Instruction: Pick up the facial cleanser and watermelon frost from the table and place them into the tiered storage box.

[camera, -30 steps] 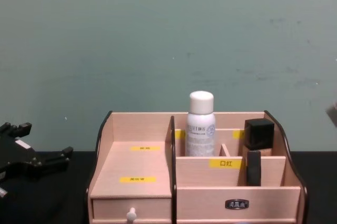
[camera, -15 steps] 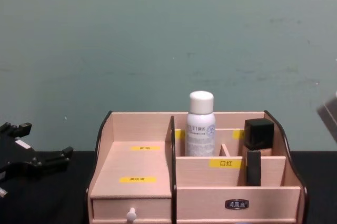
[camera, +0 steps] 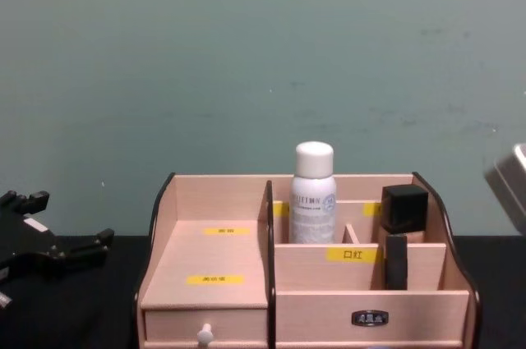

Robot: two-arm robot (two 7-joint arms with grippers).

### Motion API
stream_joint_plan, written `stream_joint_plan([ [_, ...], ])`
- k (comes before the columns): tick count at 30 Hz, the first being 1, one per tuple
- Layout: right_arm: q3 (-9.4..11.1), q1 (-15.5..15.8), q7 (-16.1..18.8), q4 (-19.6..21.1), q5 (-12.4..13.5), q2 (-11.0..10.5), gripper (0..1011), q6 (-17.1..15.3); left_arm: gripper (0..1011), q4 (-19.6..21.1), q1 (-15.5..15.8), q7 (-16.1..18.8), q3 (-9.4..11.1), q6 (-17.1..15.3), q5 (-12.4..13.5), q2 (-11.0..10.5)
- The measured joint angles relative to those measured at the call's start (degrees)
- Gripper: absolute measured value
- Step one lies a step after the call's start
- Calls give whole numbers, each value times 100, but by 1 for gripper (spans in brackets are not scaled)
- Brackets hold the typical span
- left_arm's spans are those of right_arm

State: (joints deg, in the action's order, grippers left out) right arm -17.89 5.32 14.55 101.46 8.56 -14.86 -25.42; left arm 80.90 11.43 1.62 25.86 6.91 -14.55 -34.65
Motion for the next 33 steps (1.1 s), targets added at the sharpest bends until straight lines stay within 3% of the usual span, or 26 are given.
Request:
stream_joint_plan([
  [15, -31, -45, 20, -65, -16, -2, 1004, 1, 1001, 0, 0, 0, 0, 0, 0, 0],
  [21, -27, -40, 17, -57, -15, -2, 904, 0, 1001, 0, 0, 0, 0, 0, 0, 0],
  [26, -24, -37, 16, -51, -15, -2, 750, -1, 1001, 0, 0, 0, 0, 0, 0, 0],
  [33, -20, -33, 15, -47, -15, -2, 729, -3, 1001, 0, 0, 0, 0, 0, 0, 0],
])
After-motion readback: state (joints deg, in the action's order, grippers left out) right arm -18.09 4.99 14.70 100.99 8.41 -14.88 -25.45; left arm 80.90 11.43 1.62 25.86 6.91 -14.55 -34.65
